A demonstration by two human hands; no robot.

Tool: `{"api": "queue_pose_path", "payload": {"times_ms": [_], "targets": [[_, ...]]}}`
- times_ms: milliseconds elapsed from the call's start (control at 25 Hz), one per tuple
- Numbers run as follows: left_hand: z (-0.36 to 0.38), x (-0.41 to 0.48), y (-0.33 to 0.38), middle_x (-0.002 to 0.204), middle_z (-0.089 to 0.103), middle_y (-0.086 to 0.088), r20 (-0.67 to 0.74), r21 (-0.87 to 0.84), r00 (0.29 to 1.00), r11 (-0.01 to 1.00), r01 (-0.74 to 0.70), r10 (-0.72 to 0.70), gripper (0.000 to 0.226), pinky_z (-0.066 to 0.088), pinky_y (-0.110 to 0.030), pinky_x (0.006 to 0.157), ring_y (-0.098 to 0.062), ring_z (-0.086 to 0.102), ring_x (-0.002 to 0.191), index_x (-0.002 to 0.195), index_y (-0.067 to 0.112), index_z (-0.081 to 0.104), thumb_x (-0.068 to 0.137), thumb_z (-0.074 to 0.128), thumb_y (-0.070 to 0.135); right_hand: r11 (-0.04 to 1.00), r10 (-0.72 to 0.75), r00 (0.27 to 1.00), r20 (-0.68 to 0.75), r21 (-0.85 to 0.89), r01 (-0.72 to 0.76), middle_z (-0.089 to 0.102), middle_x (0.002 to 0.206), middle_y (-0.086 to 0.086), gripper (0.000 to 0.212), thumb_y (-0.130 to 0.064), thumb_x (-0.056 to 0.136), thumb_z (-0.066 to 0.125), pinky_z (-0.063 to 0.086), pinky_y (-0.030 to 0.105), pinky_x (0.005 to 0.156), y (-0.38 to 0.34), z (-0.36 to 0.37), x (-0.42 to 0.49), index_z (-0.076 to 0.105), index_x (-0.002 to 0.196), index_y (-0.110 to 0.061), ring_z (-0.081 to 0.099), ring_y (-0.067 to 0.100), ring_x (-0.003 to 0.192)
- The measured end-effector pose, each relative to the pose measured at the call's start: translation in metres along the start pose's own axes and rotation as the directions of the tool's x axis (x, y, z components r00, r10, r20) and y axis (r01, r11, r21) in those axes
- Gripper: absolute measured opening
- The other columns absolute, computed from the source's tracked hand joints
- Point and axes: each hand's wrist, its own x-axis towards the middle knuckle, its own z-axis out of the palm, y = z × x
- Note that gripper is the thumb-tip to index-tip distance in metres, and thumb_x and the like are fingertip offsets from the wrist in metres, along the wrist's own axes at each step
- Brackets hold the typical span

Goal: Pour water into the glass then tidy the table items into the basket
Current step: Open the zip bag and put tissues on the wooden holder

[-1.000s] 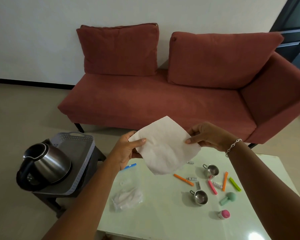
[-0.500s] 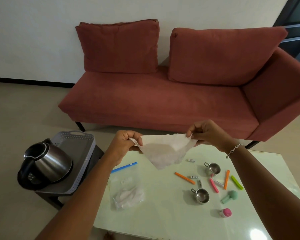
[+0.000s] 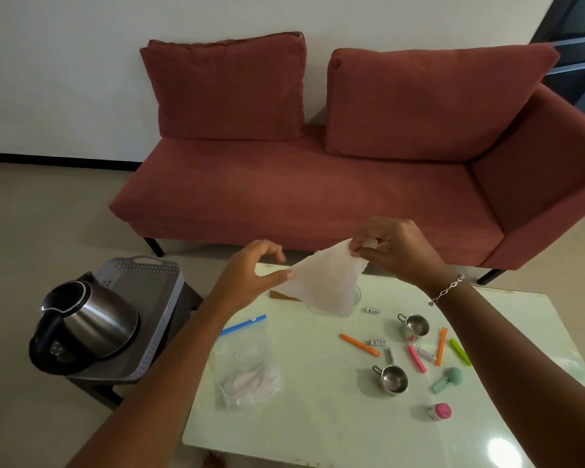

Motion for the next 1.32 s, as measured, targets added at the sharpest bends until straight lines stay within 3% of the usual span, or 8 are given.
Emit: {"api": "queue_pose_path", "payload": {"times_ms": [120, 280, 400, 560, 680, 800, 1000, 1320], "targets": [[0.018, 0.008, 0.018, 0.112, 0.059, 0.011, 0.093, -0.036, 0.987, 0.992, -0.125, 0.128, 0.045, 0.036, 0.003, 0.082, 0.0, 0.053, 0.101, 0.113, 0.02, 0.057, 0.072, 0.076, 0.023, 0.976, -0.183, 0.982, 0.049, -0.107, 0.188, 0.064, 0.072, 0.006, 0.009, 0.003, 0.074, 0.068, 0.052, 0.039, 0.059, -0.01, -0.002, 0.006, 0.065, 0.071, -0.005, 0.06, 0.021, 0.064], [0.039, 0.015, 0.031, 0.093, 0.063, 0.007, 0.143, -0.075, 0.986, 0.995, -0.073, 0.083, 0.037, 0.044, -0.009, 0.068, -0.01, 0.057, 0.083, 0.11, 0.018, 0.06, 0.076, 0.073, 0.017, 0.988, -0.147, 0.988, 0.045, -0.05, 0.149, 0.061, 0.075, -0.004, 0.023, 0.0, 0.071, 0.069, 0.053, 0.041, 0.06, -0.02, -0.003, 0.009, 0.056, 0.079, -0.017, 0.06, 0.021, 0.067], [0.046, 0.015, 0.032, 0.079, 0.066, 0.004, 0.087, -0.338, 0.996, 0.94, 0.053, -0.025, 0.013, 0.047, -0.023, 0.068, -0.013, 0.06, 0.074, 0.089, 0.019, 0.068, 0.08, 0.067, 0.009, 0.97, 0.046, 0.998, 0.04, 0.238, -0.054, 0.064, 0.096, 0.007, 0.042, -0.004, 0.07, 0.074, 0.055, 0.034, 0.077, -0.012, -0.001, 0.011, 0.052, 0.089, -0.035, 0.063, 0.025, 0.085], [0.054, 0.012, 0.022, 0.082, 0.071, -0.002, 0.081, -0.716, 0.971, 0.665, 0.213, -0.224, 0.009, 0.055, -0.031, 0.07, -0.02, 0.066, 0.079, 0.084, 0.017, 0.069, 0.078, 0.068, 0.01, 0.614, 0.313, 0.87, 0.382, 0.617, -0.492, 0.053, 0.131, 0.011, 0.08, -0.021, 0.06, 0.076, 0.044, 0.037, 0.102, 0.009, 0.018, 0.0, 0.042, 0.131, -0.008, 0.053, 0.021, 0.119], [0.06, 0.011, 0.005, 0.086, 0.073, -0.001, 0.096, -0.794, 0.944, 0.548, 0.264, -0.315, 0.015, 0.057, -0.029, 0.069, -0.019, 0.068, 0.083, 0.091, 0.016, 0.068, 0.076, 0.069, 0.014, 0.462, 0.38, 0.811, 0.445, 0.668, -0.584, 0.065, 0.107, 0.016, 0.045, -0.006, 0.07, 0.072, 0.055, 0.035, 0.084, 0.016, 0.049, -0.004, 0.058, 0.113, 0.0, 0.064, 0.027, 0.096], [0.061, 0.016, -0.021, 0.086, 0.073, 0.003, 0.102, -0.825, 0.92, 0.485, 0.29, -0.378, 0.017, 0.057, -0.025, 0.066, -0.015, 0.068, 0.083, 0.094, 0.016, 0.065, 0.08, 0.066, 0.008, 0.514, 0.559, 0.777, 0.289, 0.615, -0.598, 0.064, 0.075, 0.008, 0.012, 0.004, 0.074, 0.068, 0.053, 0.026, 0.059, 0.021, 0.073, 0.011, 0.064, 0.082, -0.004, 0.059, 0.02, 0.069], [0.045, 0.029, -0.093, 0.118, 0.059, -0.004, -0.075, -0.216, 0.922, 0.909, 0.356, -0.379, 0.037, 0.041, -0.025, 0.091, -0.017, 0.051, 0.112, 0.115, 0.008, 0.055, 0.08, 0.068, 0.014, 0.912, 0.409, 0.912, 0.009, -0.033, -0.409, 0.07, 0.084, 0.007, 0.01, -0.007, 0.077, 0.064, 0.035, 0.024, 0.062, 0.05, 0.113, 0.052, 0.069, 0.086, -0.008, 0.059, 0.022, 0.076], [0.066, 0.05, -0.207, 0.135, 0.045, -0.007, 0.106, 0.359, 0.959, 0.909, 0.211, -0.264, 0.054, 0.033, -0.028, 0.104, -0.019, 0.039, 0.127, 0.131, 0.013, 0.04, 0.083, 0.064, 0.022, 0.875, 0.315, 0.935, 0.163, -0.432, -0.219, 0.061, 0.101, 0.012, 0.024, -0.001, 0.083, 0.047, 0.041, 0.032, 0.059, 0.144, 0.247, 0.092, 0.063, 0.099, -0.01, 0.062, 0.037, 0.081]]}}
